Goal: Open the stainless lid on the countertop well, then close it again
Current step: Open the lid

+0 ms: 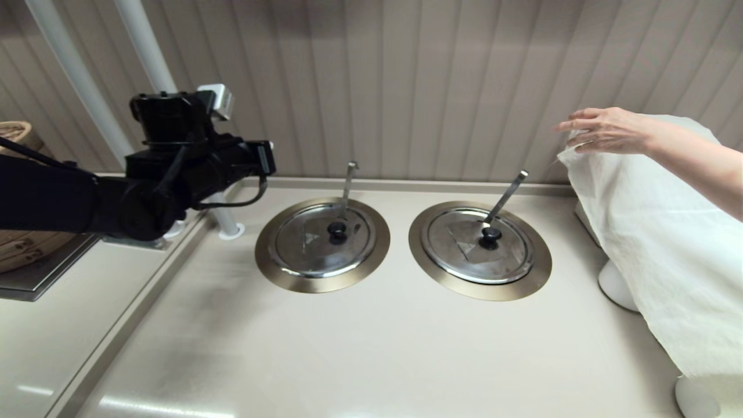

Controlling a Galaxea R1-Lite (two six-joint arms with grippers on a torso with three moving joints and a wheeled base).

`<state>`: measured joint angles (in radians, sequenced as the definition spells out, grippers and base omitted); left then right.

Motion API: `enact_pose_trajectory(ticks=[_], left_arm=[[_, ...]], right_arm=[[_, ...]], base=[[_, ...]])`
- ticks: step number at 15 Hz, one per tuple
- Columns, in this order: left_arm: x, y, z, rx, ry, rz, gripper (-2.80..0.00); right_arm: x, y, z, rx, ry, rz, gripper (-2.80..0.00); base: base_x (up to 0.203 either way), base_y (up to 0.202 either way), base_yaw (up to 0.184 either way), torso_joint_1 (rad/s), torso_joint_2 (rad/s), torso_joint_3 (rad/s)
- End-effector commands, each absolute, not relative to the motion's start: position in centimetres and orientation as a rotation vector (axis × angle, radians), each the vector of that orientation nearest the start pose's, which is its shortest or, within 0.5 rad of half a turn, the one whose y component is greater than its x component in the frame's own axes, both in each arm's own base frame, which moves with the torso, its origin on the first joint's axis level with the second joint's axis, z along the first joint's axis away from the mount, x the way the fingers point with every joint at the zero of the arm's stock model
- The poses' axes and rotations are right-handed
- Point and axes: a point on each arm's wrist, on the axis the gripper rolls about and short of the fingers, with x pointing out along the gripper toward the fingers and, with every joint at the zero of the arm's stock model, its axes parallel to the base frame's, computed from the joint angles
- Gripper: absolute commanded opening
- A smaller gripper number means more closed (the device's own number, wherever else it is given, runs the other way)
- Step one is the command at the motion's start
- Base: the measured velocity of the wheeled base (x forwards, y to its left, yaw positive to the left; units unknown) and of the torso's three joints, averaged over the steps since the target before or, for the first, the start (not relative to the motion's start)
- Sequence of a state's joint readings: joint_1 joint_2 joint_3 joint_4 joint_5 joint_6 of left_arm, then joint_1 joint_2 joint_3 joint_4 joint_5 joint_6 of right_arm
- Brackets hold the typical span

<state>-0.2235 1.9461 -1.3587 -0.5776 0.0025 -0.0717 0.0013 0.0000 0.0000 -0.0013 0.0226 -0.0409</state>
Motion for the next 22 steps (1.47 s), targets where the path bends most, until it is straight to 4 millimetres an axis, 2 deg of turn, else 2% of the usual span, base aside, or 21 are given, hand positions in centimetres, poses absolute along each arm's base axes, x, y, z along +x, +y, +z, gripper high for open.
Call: enact_pose_trajectory(ticks=[1, 4, 6, 9, 14, 18, 19, 20, 22], left_arm=[[41.6, -11.4, 20.3, -0.061, 0.093, -0.230, -2.80], [43.0, -13.3, 16.5, -0.040, 0.147, -0.214, -2.80], [43.6, -14.3, 15.2, -0.017, 0.104, -0.190, -2.80], [43.8, -15.7, 14.3, -0.003, 0.119, -0.160, -2.80], [44.6, -16.5, 12.4, 0.012, 0.164, -0.131, -2.80], [44.3, -16.7, 12.6, 0.025, 0.202, -0.113, -2.80], [44.5, -16.9, 12.3, 0.027, 0.201, -0.097, 0.00], [44.6, -17.2, 11.9, 0.035, 0.202, -0.069, 0.00], [44.7, -17.7, 12.4, 0.021, 0.181, -0.048, 0.00]], right_arm=[[-2.3, 0.0, 7.6, -0.041, -0.002, 0.025, -2.80], [-2.3, 0.1, 7.6, -0.041, -0.002, 0.025, -2.80], [-2.3, 0.0, 7.6, -0.041, -0.002, 0.025, -2.80], [-2.3, 0.0, 7.6, -0.041, -0.002, 0.025, -2.80], [-2.3, 0.1, 7.6, -0.041, -0.002, 0.025, -2.80], [-2.3, 0.0, 7.6, -0.041, -0.002, 0.025, -2.80], [-2.3, 0.1, 7.6, -0.041, -0.002, 0.026, -2.80], [-2.3, 0.1, 7.6, -0.041, -0.002, 0.026, -2.80], [-2.3, 0.1, 7.6, -0.041, -0.002, 0.025, -2.80]], base=[[0.000, 0.000, 0.000, 0.000, 0.00, 0.000], [0.000, 0.000, 0.000, 0.000, 0.00, 0.000], [0.000, 0.000, 0.000, 0.000, 0.00, 0.000], [0.000, 0.000, 0.000, 0.000, 0.00, 0.000], [0.000, 0.000, 0.000, 0.000, 0.00, 0.000], [0.000, 0.000, 0.000, 0.000, 0.00, 0.000], [0.000, 0.000, 0.000, 0.000, 0.00, 0.000], [0.000, 0.000, 0.000, 0.000, 0.00, 0.000], [0.000, 0.000, 0.000, 0.000, 0.00, 0.000]])
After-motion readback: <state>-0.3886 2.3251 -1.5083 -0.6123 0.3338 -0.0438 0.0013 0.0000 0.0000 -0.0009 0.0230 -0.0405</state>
